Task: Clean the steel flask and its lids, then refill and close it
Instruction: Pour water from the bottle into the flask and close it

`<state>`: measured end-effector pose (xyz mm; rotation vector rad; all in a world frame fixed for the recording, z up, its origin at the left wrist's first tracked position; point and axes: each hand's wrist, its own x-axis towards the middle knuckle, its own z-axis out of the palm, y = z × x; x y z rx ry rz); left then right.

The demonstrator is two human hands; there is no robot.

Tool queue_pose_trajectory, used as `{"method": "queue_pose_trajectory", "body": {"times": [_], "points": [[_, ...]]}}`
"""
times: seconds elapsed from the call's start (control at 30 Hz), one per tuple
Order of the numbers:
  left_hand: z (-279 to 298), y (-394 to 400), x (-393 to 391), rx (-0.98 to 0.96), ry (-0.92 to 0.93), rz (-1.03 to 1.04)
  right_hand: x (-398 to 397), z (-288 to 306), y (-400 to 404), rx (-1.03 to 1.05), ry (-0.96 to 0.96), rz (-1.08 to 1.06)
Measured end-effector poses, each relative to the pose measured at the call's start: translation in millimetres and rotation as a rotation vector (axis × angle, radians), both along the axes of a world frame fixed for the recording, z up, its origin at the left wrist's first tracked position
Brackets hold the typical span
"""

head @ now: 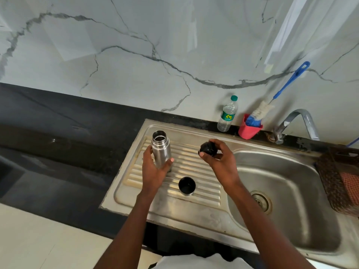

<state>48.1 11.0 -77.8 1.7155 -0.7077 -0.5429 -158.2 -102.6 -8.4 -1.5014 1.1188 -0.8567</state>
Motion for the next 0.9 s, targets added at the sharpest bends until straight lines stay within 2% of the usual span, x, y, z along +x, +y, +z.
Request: {"method": "queue_pose_trajectory", "body": {"times": [0.17,0.4,0.57,0.9], "points": [[4.9,-25.6,14.4,0.059,0.052,-0.009,7.0,28.3,-9.4,-0.033,0.034,0.065],[23.5,-42.1,-5.6,0.089,-0.117,0.025,-0.1,56.8,-18.9,-0.135,0.084,0.061],[46.9,-60.7,-31.8,0.061,-0.178,-0.043,-21.0,76.3,-24.5,-0.24,0.022,0.064],[87.2,-102.4,-128.1,0.043,-0.342,-0.24,-104.9,112.7,-53.3,-0.283,-0.142,-0.052]]}}
